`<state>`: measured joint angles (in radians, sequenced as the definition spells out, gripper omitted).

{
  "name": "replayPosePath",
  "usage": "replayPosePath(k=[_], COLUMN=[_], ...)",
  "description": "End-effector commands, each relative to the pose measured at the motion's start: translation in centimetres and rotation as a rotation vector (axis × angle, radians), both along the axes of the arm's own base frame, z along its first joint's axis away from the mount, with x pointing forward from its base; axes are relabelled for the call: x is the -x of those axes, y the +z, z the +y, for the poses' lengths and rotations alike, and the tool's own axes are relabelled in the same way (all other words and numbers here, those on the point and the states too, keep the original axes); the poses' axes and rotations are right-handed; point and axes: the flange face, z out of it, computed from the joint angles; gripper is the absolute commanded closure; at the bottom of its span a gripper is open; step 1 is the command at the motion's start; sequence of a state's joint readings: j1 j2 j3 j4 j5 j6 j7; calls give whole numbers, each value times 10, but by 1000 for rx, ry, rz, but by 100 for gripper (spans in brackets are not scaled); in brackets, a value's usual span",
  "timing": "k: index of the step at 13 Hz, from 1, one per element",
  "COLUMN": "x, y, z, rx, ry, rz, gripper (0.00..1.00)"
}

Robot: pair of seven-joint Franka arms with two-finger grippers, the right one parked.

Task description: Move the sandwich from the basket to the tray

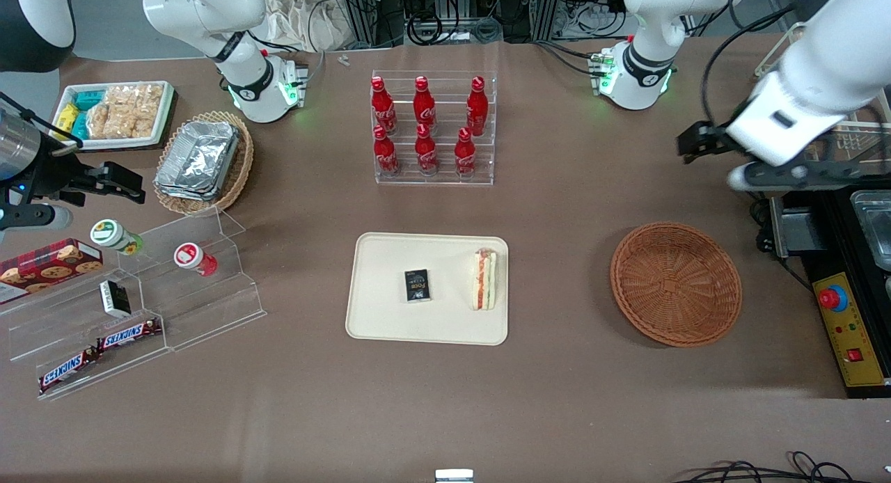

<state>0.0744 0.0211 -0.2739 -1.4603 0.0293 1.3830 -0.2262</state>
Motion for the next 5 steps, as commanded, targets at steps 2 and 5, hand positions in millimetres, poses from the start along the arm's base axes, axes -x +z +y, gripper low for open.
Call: replayPosePath(k=[2,5], x=[-4,-5], y=[12,10], z=[48,54], rx=[18,19], ry=[-17,-40], rz=[-3,3], gripper=[0,0])
